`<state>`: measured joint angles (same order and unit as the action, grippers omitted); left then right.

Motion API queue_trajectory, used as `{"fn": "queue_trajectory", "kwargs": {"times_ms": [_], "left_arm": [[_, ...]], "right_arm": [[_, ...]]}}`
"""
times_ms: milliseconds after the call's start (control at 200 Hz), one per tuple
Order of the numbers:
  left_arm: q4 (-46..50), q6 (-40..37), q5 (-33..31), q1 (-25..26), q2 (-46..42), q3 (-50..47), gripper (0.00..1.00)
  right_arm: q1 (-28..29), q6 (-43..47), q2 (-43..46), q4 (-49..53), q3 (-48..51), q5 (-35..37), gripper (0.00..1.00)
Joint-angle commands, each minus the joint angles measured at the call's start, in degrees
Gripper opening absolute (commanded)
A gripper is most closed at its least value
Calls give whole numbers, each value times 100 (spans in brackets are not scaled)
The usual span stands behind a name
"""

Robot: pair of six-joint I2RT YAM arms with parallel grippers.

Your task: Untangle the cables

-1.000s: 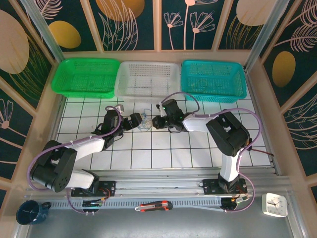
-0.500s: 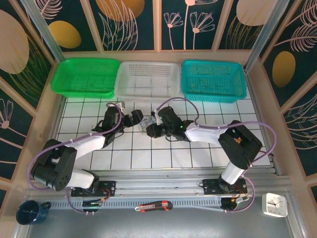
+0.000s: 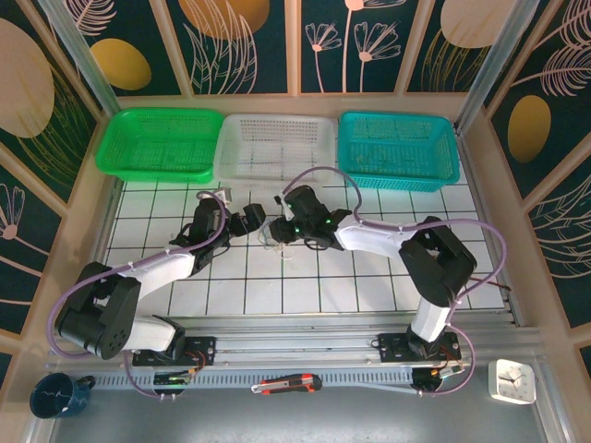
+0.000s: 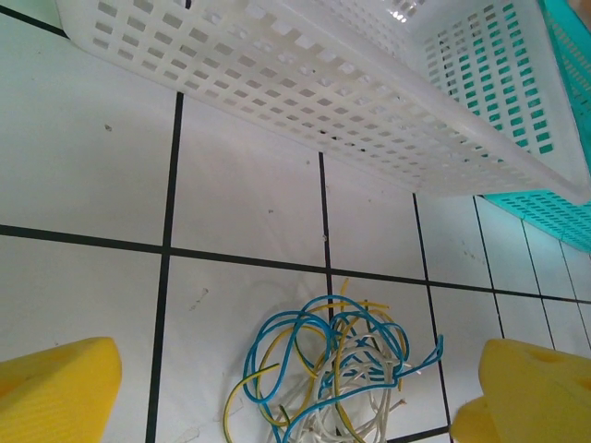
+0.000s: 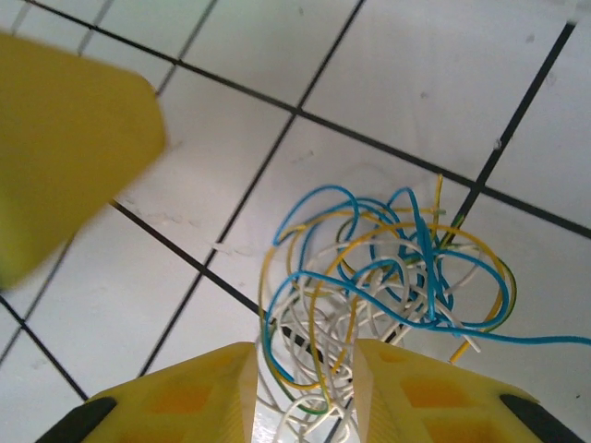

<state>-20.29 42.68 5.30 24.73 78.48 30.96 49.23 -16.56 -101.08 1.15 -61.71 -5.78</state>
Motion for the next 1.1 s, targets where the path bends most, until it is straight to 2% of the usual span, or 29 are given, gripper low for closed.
{"fn": "queue_trajectory", "kwargs": {"times_ms": [0, 350, 455, 535, 661, 1096], "left_arm": [[75, 64, -70, -77, -79, 53, 99], [3, 123, -35, -162, -166, -24, 99], [-9, 119, -25, -170, -175, -31, 99], [-6, 118, -23, -177, -192, -55, 99], [-23, 122, -13, -177, -219, -81, 99], [13, -35, 100, -188, -254, -65, 99]], "right_arm": [[58, 170, -227, 218, -225, 95, 33], [58, 205, -657, 203, -444, 121, 32], [47, 204, -755, 205, -534, 112, 29], [28, 196, -802, 202, -561, 112, 22], [7, 183, -729, 215, -523, 86, 0], [-154, -168, 752, -145, -88, -632, 0]]}}
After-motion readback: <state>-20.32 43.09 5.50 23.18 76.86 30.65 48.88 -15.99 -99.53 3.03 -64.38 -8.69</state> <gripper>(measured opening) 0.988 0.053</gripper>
